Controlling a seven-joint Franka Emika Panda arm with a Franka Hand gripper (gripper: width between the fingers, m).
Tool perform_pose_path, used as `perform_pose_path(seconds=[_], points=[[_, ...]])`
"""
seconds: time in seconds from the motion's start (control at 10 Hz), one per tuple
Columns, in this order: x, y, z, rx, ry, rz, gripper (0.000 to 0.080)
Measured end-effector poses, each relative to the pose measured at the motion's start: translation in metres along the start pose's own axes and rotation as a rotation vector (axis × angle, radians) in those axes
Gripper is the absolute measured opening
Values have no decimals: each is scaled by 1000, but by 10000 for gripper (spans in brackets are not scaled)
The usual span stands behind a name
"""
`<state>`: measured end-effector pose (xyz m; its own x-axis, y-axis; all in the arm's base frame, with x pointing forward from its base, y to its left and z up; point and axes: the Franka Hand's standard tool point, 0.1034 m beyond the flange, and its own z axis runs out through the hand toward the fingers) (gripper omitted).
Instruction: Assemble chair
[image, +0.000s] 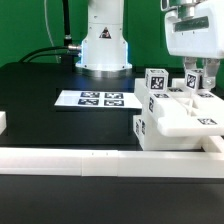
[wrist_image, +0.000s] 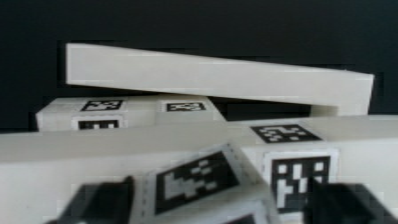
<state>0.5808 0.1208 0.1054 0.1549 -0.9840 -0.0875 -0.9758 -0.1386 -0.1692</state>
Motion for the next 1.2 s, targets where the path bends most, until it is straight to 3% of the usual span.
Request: perform_pose_path(seconds=[0.1, 0.3, 0.6, 0.8, 1.2], points=[[0, -1, -1, -3, 0, -44, 595], [0, -1, -1, -5, -1, -184, 640], [0, -2, -1, -4, -1, -426, 649], [-2, -4, -2, -27, -4, -667, 649], [-3, -6, -2, -45, 0, -1104, 649]])
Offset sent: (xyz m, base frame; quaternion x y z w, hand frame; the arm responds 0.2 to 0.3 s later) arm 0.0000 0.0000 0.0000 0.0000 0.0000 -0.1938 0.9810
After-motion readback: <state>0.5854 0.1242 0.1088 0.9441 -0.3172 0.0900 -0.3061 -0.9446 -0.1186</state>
